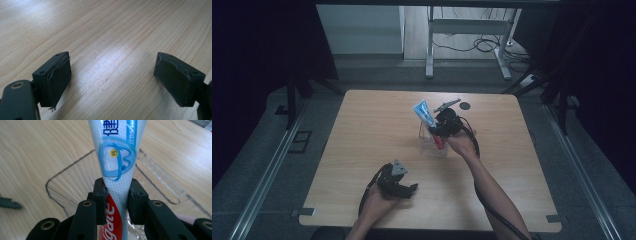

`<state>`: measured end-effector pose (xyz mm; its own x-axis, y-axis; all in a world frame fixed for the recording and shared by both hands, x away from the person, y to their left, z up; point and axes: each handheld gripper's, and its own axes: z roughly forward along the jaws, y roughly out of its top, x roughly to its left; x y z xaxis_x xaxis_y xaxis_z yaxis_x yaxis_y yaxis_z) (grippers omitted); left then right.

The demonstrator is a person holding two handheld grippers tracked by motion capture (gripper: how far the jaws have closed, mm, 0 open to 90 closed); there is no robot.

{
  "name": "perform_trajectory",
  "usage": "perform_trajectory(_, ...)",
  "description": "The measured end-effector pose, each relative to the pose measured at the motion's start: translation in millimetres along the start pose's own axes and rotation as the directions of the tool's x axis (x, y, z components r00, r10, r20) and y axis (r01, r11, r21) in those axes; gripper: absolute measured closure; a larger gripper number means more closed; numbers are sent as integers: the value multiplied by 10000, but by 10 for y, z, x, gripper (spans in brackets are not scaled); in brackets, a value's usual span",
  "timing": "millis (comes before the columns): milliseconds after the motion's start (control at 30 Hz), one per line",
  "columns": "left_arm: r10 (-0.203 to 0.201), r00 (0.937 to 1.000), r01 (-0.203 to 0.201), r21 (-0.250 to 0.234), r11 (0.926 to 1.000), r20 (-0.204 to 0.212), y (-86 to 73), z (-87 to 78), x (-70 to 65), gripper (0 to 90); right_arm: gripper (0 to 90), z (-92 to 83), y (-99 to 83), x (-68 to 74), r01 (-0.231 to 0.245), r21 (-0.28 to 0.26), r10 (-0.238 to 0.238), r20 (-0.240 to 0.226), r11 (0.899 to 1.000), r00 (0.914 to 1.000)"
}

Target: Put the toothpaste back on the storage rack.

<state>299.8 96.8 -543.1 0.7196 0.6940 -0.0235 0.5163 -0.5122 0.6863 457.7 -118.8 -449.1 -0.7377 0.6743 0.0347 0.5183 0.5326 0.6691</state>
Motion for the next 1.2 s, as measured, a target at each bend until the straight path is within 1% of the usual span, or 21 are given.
perform_trajectory(100, -19, 10000, 19, 14, 10000, 4, 0, -1, -2, 144, 700, 19, -21, -2, 36, 191, -36, -11, 9998, 10000)
perform_trajectory(233, -16, 10000, 16, 12, 10000, 5, 0, -1, -1, 144, 693, 16, -17, -5, 41, 227, -40, -34, 9997, 10000)
perform_trajectory(367, -5, 10000, 5, 12, 10000, 2, 0, -1, 0, 144, 668, 12, -7, -10, 22, 267, -20, -87, 9996, 10000)
perform_trajectory(500, 5, 10000, -5, 0, 10000, -1, 0, 0, 0, 144, 619, -25, 1, -18, -151, 32, 151, -180, 9999, 9997)
perform_trajectory(833, 5, 10000, -5, 9, 10000, -8, 0, -1, 0, 144, 531, -155, 3, -6, -101, -120, 97, -298, 9999, 9995)
perform_trajectory(1033, 5, 10000, -5, -2, 10000, -2, 0, 0, 0, 144, 466, -247, -11, -13, -42, -331, 29, -381, 9994, 9993)
perform_trajectory(1200, 21, 10000, -21, -22, 10000, -14, 1, 1, 2, 144, 420, -332, -20, -6, -100, -503, 75, -499, 9987, 9987)
